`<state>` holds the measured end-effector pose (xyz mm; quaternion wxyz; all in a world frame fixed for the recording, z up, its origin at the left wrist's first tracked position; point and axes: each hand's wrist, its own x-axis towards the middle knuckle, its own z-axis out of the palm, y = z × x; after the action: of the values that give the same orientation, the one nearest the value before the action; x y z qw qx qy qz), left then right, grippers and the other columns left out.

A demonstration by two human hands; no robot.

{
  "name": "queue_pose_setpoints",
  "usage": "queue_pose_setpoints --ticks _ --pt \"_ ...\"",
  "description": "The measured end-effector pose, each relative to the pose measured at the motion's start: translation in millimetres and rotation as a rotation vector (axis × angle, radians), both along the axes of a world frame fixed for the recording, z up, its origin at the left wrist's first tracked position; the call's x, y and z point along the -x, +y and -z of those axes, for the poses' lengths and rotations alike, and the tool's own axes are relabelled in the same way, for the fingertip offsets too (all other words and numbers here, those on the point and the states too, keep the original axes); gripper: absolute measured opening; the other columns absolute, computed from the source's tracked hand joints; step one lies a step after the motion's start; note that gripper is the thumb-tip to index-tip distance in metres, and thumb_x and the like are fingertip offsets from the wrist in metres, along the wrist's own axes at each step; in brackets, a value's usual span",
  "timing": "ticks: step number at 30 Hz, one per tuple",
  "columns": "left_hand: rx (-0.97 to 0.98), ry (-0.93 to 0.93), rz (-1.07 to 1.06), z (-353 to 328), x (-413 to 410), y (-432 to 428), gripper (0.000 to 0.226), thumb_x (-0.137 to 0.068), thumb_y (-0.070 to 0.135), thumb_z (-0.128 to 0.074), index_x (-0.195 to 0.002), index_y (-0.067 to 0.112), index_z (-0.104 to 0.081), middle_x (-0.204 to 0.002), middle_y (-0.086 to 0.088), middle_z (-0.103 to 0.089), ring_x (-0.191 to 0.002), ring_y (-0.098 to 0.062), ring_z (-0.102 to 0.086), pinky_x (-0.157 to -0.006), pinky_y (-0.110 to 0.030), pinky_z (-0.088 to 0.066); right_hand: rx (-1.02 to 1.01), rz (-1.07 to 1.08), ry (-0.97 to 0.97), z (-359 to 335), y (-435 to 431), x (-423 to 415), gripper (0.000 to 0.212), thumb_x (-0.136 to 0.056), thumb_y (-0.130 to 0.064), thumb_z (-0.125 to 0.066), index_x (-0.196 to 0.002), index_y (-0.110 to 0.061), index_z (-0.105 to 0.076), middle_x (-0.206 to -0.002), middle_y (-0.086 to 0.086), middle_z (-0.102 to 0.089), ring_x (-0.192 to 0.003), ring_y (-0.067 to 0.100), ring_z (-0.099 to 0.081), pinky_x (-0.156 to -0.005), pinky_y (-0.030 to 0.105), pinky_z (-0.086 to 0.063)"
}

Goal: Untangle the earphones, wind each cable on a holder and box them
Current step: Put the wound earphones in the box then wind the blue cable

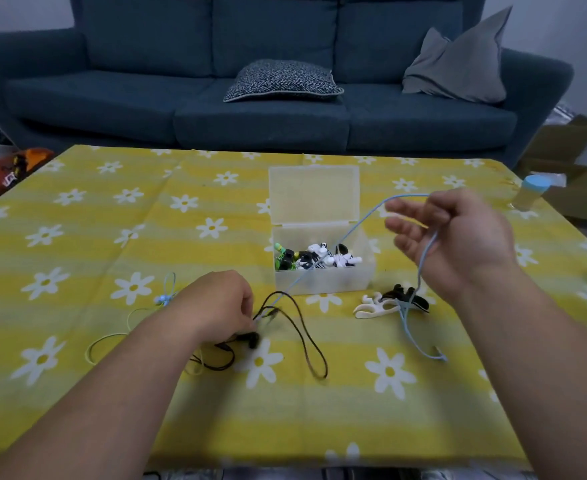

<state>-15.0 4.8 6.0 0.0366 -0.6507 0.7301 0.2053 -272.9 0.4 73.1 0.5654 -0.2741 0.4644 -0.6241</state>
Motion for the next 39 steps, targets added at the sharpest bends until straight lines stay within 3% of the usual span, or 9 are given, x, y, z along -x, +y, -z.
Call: queue_pose_setpoints --ticks 6,10,14,19,22,26,34,36,39 --pt "0.076 0.221 -0.099 -3 2 -1 0.02 -0.082 0.022 -0.075 -0.092 0.032 -0.061 -0.076 0.002 -0.067 -0.068 -0.017 -0.065 -0.056 -0.027 -0.046 0.082 0.118 -0.156 -3 0 16 0.045 -0.094 -0.012 -0.037 -0.05 -0.015 -0.032 -0.098 0.02 -0.07 -0.085 0.032 -0.075 -0.069 0.03 -0.057" --pt "0.125 0.377 -0.12 -6 4 -3 0.01 -0.081 0.019 -0.077 -0.079 0.028 -0.072 -0.061 0.005 -0.062 -0.046 -0.007 -0.052 -0.05 -0.022 -0.036 0.032 0.153 -0.143 -2 -3 24 0.036 -0.094 -0.014 -0.038 -0.059 -0.015 -0.032 -0.101 0.02 -0.073 -0.089 0.033 -0.075 -0.071 0.031 -0.058" --pt "0.127 0.67 -0.168 -15 1 1 0.011 -0.085 0.02 -0.075 -0.075 0.018 -0.074 -0.07 -0.005 -0.068 -0.057 -0.008 -0.051 -0.06 -0.024 -0.041 -0.245 0.355 0.281 9 -7 35 0.014 -0.09 -0.015 -0.045 -0.076 -0.013 -0.048 -0.074 0.011 -0.065 -0.051 0.022 -0.062 -0.049 0.024 -0.044" --pt "0.082 1.163 -0.522 -27 2 -2 0.021 -0.1 0.013 -0.052 -0.083 0.011 -0.064 -0.053 0.001 -0.05 -0.053 -0.018 -0.053 -0.055 -0.027 -0.045 -0.398 0.303 0.543 18 -9 42 0.016 -0.086 -0.017 -0.052 -0.072 -0.015 -0.045 -0.064 0.007 -0.041 -0.048 0.019 -0.028 -0.05 0.03 -0.02" --pt "0.102 0.901 -0.62 -20 -3 -5 0.02 -0.098 0.012 -0.054 -0.082 0.007 -0.066 -0.048 0.004 -0.04 -0.042 -0.016 -0.031 -0.047 -0.022 -0.025 -0.437 0.272 0.621 19 -9 40 0.018 -0.085 -0.017 -0.052 -0.07 -0.016 -0.043 -0.064 0.007 -0.039 -0.048 0.019 -0.025 -0.05 0.029 -0.019" --pt "0.062 0.688 -0.576 -14 -7 -4 0.016 -0.091 0.014 -0.065 -0.081 0.003 -0.069 -0.047 0.003 -0.041 -0.042 -0.016 -0.029 -0.046 -0.021 -0.022 -0.467 0.26 0.654 19 -10 40 0.016 -0.084 -0.016 -0.051 -0.07 -0.015 -0.043 -0.065 0.008 -0.041 -0.051 0.02 -0.025 -0.052 0.03 -0.02" --pt "0.353 0.395 -0.471 -17 -10 -4 0.015 -0.082 0.017 -0.066 -0.067 0.02 -0.067 -0.06 0.005 -0.062 -0.056 -0.023 -0.059 -0.055 -0.028 -0.046 -0.407 0.532 0.535 17 -15 57 0.017 -0.064 -0.027 -0.055 -0.076 -0.015 -0.056 -0.08 0.01 -0.053 -0.063 0.024 -0.038 -0.054 0.036 -0.027" --pt "0.437 0.383 -0.442 -20 -9 -3 0.018 -0.083 0.015 -0.062 -0.068 0.023 -0.066 -0.066 0.005 -0.065 -0.06 -0.022 -0.06 -0.057 -0.03 -0.05 -0.452 0.429 0.704 17 -15 60 0.02 -0.069 -0.027 -0.055 -0.075 -0.009 -0.06 -0.082 0.015 -0.061 -0.068 0.027 -0.045 -0.059 0.038 -0.033" --pt "0.472 0.482 -0.317 -26 -5 -1 0.023 -0.082 0.008 -0.057 -0.068 0.023 -0.068 -0.06 0.006 -0.061 -0.047 -0.012 -0.05 -0.048 -0.025 -0.038 -0.568 0.08 1.283 26 -12 52 0.019 -0.078 -0.022 -0.058 -0.075 -0.004 -0.064 -0.079 0.017 -0.064 -0.067 0.031 -0.056 -0.062 0.033 -0.041"
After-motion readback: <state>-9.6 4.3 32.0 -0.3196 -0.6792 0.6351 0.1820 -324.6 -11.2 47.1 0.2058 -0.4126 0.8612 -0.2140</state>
